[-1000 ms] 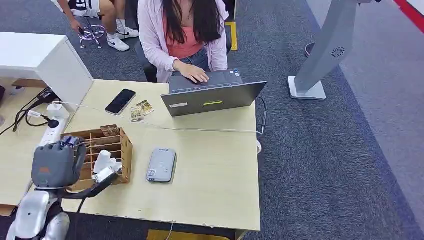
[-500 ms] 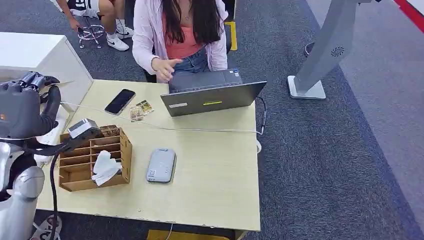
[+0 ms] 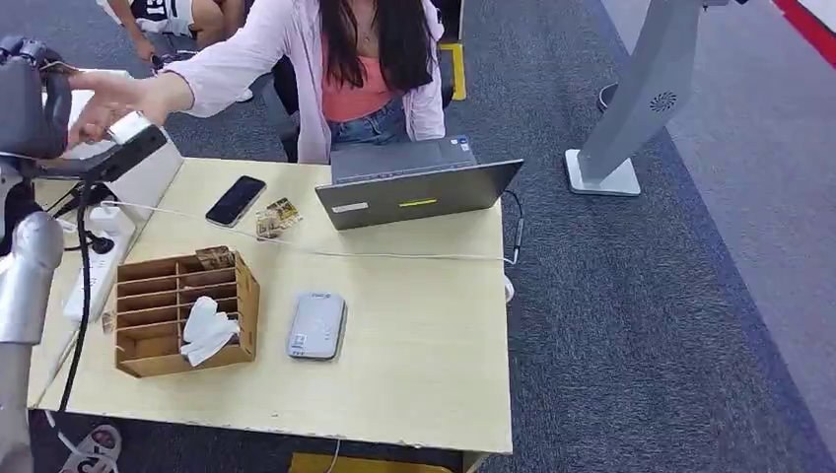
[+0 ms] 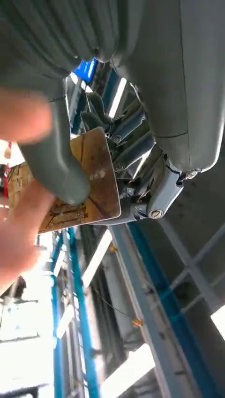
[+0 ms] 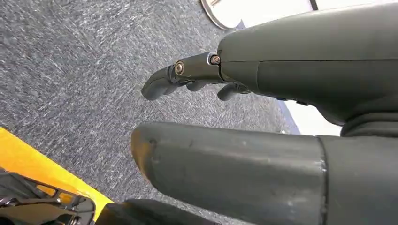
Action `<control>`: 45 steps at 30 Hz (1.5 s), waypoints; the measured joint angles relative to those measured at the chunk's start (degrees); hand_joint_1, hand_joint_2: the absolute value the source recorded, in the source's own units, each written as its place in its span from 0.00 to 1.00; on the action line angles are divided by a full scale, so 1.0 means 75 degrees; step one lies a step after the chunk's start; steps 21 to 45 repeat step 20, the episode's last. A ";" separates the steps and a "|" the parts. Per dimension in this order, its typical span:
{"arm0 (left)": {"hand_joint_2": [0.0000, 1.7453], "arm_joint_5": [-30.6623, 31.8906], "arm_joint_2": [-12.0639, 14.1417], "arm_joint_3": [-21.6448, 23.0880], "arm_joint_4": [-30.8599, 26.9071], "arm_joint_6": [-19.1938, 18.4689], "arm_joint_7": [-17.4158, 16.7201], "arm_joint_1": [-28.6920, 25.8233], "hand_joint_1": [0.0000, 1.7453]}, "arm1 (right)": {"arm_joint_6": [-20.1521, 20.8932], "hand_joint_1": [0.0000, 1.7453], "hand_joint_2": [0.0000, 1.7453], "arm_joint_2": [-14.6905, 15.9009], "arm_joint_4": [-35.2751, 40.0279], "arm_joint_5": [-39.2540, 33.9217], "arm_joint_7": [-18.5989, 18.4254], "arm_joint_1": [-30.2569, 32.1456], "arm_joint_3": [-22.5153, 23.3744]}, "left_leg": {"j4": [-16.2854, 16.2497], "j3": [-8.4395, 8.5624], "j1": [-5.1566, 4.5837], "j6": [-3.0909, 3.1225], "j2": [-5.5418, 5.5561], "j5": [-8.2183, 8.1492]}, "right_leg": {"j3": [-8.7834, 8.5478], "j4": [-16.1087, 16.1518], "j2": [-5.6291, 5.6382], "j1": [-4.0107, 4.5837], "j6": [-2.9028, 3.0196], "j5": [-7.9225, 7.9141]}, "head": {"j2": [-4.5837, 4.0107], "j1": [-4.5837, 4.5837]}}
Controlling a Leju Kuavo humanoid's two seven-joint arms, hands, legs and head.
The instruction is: Pass the card to the sensor for recognition and then transmit it.
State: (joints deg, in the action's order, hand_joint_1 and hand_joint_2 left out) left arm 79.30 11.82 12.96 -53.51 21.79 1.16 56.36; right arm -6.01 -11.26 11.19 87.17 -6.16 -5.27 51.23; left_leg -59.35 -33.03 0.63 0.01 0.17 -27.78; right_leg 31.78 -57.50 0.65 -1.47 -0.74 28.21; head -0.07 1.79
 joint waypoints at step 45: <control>1.00 -0.0134 -0.0201 -0.0003 0.2134 0.0463 0.0044 0.0637 0.00 | 0.0076 0.00 0.00 -0.0023 -0.0023 0.0000 -0.0050 -0.0002 -0.0105 | 0.0002 -0.0019 0.0000 0.0000 0.0006 -0.0001 | 0.0010 -0.0001 -0.0003 0.0000 0.0000 0.0001 | 0.0000 0.0003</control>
